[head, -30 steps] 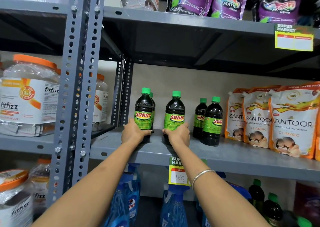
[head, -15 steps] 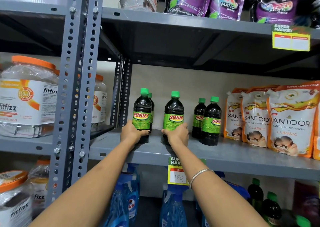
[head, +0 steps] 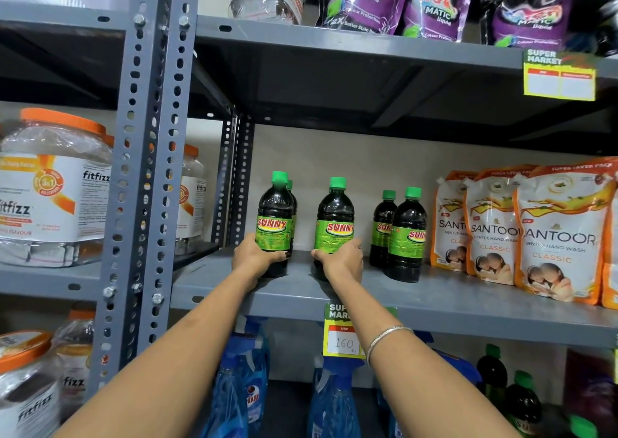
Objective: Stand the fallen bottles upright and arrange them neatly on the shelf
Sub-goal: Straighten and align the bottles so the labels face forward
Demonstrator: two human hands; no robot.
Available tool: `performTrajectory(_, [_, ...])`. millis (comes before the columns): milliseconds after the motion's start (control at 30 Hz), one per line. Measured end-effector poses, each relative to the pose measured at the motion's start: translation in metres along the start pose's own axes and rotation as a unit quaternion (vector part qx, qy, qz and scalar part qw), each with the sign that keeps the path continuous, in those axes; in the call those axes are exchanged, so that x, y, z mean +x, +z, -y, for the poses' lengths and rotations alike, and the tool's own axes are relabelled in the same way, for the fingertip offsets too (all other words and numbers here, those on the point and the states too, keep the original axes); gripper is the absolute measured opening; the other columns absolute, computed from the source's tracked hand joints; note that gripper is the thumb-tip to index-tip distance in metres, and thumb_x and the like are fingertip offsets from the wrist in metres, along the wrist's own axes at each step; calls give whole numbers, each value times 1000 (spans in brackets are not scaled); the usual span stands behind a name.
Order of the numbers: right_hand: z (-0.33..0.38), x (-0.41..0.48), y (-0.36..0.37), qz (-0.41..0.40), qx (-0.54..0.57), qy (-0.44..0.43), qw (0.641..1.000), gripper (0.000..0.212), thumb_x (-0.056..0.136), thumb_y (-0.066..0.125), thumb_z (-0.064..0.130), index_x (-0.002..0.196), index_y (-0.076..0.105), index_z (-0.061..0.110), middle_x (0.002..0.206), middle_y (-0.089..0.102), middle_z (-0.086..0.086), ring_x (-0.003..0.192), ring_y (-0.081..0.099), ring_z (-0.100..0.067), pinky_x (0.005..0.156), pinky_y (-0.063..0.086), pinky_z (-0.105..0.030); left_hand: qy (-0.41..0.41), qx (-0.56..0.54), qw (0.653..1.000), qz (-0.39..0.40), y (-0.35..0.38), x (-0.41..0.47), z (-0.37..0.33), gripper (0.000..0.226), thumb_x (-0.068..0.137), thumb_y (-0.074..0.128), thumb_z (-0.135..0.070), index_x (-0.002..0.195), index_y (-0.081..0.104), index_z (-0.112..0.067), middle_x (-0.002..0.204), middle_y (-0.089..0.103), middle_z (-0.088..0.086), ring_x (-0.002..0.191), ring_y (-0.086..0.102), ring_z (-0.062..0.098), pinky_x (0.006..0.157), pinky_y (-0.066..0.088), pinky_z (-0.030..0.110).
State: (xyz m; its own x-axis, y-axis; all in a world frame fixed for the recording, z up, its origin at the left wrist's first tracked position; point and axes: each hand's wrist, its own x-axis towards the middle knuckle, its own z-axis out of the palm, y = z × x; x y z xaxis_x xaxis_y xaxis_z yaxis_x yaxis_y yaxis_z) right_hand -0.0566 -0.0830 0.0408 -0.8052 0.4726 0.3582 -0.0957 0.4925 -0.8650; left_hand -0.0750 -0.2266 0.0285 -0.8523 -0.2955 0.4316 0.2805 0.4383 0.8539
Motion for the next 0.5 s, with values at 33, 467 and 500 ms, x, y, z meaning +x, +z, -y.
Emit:
performTrajectory(33, [0,0,0,0,0,0,1000,74,74,79,30,128,36,4,135,50,-16,125,49,-34,100,44,-48,1,-2,1000,1,0,-1,0,55,69,80,-20,115,53,-8,117,63,12,106,56,27,86,44,34])
performTrajectory(467, [0,0,-1,25,-3,-8,1000,81,73,79,31,132,31,4,142,41,-17,133,39,-34,106,38,-49,15,31,999,-27,4,-7,-7,75,68,81,-25,126,40,-3,129,50,17,120,44,31,94,38,35])
performTrajectory(500, [-1,-1,-2,33,-7,-13,999,85,73,79,33,134,29,3,144,38,-16,135,36,-33,107,37,-48,33,62,996,-53,4,-10,-10,82,67,81,-30,130,35,-3,133,44,18,124,38,33,99,35,39])
